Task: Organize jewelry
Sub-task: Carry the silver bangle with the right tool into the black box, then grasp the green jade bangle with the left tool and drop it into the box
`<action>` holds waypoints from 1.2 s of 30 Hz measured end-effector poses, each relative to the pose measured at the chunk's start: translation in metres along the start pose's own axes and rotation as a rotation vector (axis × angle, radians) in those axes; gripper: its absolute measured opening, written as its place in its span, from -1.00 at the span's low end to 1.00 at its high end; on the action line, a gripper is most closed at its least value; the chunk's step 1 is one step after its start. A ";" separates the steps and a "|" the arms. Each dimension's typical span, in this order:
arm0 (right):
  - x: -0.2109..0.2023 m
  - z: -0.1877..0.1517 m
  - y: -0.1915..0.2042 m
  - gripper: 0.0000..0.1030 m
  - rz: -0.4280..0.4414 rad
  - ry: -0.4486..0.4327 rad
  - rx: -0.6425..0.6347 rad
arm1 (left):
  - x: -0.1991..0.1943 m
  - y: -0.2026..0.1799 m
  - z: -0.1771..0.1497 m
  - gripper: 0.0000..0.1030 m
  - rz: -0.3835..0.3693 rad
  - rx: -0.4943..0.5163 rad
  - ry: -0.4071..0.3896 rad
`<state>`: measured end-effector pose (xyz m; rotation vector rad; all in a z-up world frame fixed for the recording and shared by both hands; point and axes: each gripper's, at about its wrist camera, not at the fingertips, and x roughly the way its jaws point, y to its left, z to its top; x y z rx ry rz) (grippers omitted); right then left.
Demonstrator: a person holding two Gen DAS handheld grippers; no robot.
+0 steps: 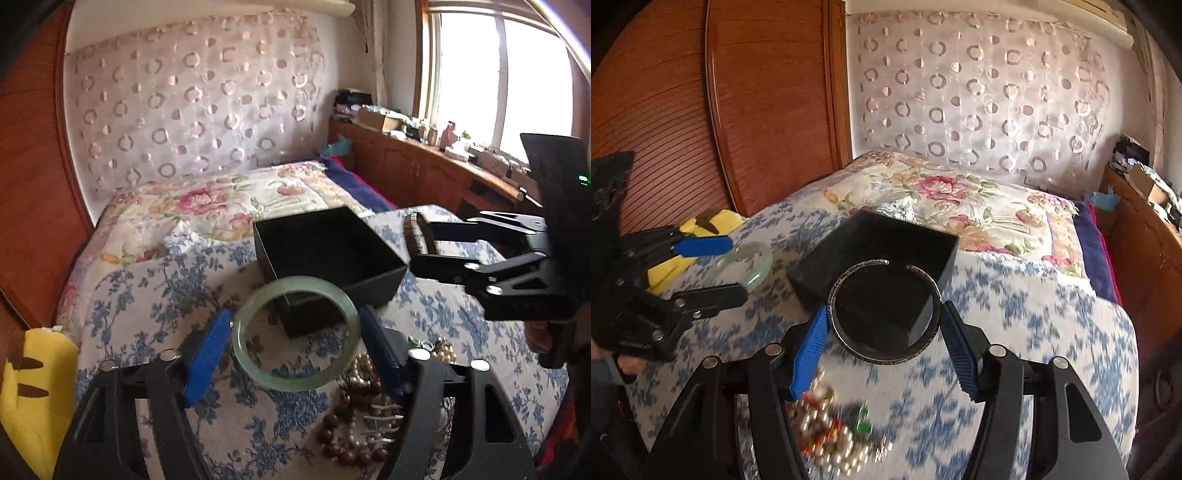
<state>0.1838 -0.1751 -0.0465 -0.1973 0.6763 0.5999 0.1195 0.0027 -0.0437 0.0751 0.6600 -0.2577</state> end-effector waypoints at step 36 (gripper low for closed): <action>0.054 0.025 0.000 0.23 0.035 0.096 -0.016 | 0.048 0.048 -0.034 -0.87 0.070 -0.033 0.189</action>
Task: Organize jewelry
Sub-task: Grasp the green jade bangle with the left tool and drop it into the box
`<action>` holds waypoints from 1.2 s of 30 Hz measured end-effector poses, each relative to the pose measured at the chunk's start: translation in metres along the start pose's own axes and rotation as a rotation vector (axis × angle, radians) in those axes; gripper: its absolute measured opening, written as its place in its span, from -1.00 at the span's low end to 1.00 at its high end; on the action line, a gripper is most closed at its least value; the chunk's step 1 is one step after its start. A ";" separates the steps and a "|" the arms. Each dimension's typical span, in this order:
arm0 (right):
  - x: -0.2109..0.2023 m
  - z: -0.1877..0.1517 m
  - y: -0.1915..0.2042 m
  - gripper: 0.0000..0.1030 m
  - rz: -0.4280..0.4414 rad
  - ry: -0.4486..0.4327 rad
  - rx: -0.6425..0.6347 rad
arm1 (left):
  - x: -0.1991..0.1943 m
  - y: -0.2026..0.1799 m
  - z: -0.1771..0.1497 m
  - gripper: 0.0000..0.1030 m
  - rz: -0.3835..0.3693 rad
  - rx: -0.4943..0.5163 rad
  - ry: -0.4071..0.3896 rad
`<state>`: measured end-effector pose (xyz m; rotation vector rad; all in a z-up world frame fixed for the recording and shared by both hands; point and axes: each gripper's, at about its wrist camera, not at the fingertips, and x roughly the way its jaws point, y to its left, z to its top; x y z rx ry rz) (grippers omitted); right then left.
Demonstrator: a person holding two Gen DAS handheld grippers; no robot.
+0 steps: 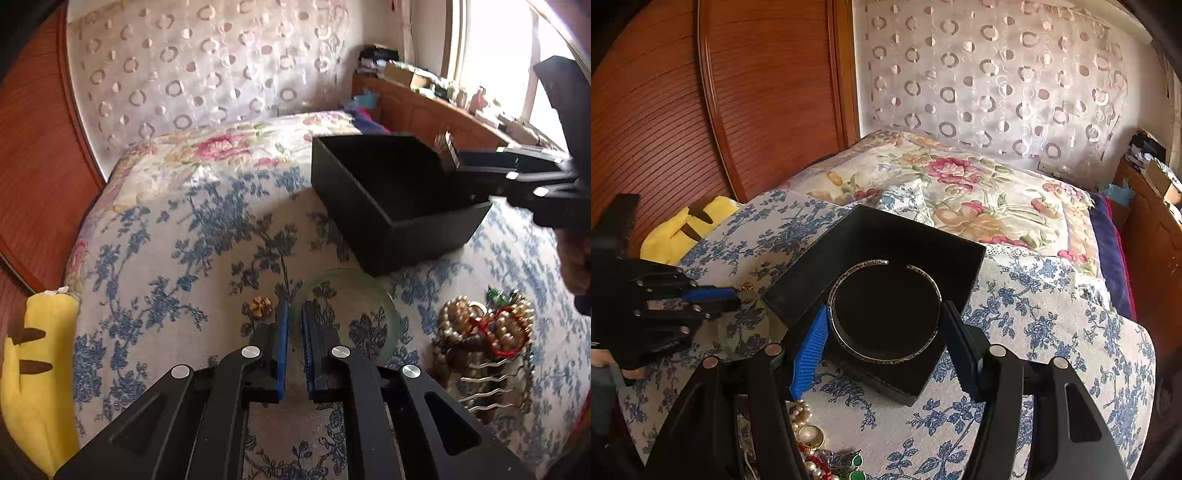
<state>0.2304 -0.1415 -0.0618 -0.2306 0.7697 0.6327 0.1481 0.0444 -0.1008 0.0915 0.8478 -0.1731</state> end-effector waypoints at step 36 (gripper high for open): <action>-0.070 -0.077 -0.062 0.44 -0.025 -0.086 0.134 | 0.023 -0.070 0.091 -0.82 -0.040 0.035 -0.060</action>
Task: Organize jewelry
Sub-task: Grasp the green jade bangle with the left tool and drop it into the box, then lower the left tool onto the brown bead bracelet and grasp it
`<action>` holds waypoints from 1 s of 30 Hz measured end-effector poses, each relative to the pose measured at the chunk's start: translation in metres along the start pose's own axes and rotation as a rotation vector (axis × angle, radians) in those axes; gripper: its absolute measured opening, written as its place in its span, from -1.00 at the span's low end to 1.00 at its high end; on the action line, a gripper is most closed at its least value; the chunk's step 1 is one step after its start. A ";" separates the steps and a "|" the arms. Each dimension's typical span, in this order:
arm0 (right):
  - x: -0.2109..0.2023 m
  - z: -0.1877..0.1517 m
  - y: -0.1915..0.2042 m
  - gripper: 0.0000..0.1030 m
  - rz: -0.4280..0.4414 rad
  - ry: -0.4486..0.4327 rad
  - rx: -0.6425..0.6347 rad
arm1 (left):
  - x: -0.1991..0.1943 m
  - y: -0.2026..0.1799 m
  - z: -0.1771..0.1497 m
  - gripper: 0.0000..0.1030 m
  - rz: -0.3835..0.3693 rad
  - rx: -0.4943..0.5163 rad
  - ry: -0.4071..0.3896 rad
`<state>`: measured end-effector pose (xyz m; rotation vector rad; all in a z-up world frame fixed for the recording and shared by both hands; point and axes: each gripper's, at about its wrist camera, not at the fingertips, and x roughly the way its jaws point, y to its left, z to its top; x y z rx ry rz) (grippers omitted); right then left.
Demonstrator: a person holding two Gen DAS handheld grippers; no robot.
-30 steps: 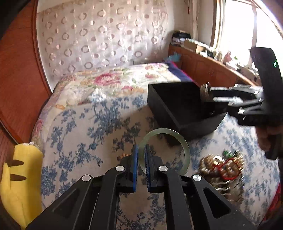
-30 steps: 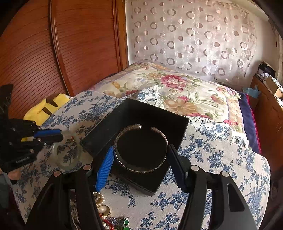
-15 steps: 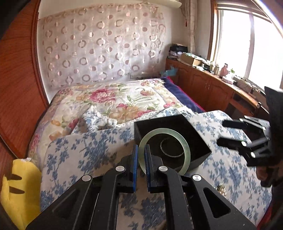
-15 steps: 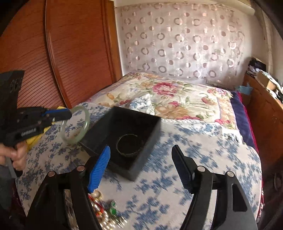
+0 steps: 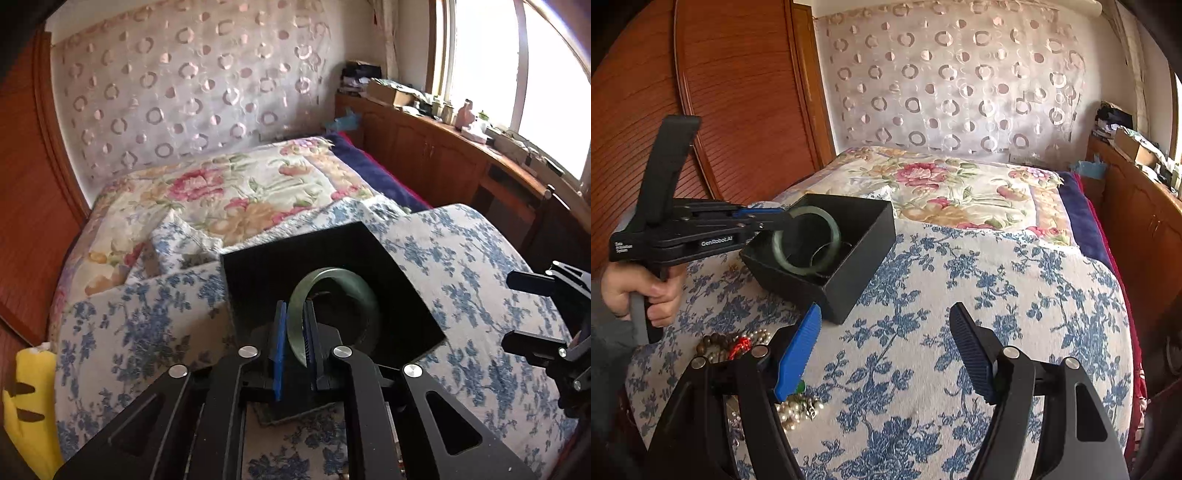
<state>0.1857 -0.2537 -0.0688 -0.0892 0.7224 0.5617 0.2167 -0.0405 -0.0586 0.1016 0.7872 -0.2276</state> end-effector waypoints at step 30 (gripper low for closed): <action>-0.017 -0.065 0.070 -0.29 0.113 0.079 -0.086 | -0.097 0.014 -0.110 0.31 -0.031 -0.067 -0.062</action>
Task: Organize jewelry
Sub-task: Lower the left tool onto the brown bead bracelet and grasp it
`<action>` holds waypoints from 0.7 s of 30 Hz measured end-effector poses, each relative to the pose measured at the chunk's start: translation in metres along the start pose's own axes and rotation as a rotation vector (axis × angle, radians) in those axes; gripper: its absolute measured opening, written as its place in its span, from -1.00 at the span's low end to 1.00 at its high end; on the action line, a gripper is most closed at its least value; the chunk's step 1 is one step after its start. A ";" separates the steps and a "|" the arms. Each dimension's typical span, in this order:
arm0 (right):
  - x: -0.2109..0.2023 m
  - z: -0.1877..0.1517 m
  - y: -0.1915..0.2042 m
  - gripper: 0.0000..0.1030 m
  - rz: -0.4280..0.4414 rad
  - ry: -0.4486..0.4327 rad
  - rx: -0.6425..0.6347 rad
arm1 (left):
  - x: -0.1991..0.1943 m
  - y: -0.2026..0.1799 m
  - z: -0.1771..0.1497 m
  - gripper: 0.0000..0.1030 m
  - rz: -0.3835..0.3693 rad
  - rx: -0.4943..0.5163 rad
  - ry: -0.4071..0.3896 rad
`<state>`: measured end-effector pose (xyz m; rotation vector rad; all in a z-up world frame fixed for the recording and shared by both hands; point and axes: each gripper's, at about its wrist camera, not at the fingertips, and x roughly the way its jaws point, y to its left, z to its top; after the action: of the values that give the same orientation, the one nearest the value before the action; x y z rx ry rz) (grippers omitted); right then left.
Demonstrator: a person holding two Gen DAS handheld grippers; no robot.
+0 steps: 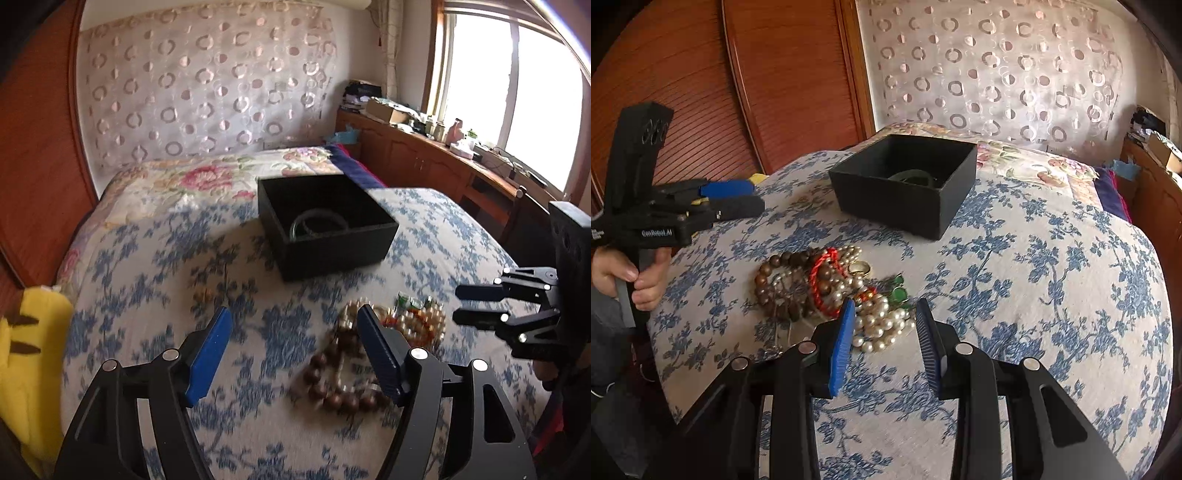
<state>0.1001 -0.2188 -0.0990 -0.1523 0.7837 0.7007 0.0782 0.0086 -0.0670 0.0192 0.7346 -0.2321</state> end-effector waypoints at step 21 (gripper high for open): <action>-0.006 -0.018 0.032 -0.29 0.032 -0.002 -0.005 | 0.038 -0.011 -0.036 -0.48 -0.055 -0.002 0.142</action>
<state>0.0662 -0.2037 -0.1041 -0.1439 0.7834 0.7328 0.0795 -0.0064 -0.1183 0.0137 0.8775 -0.2846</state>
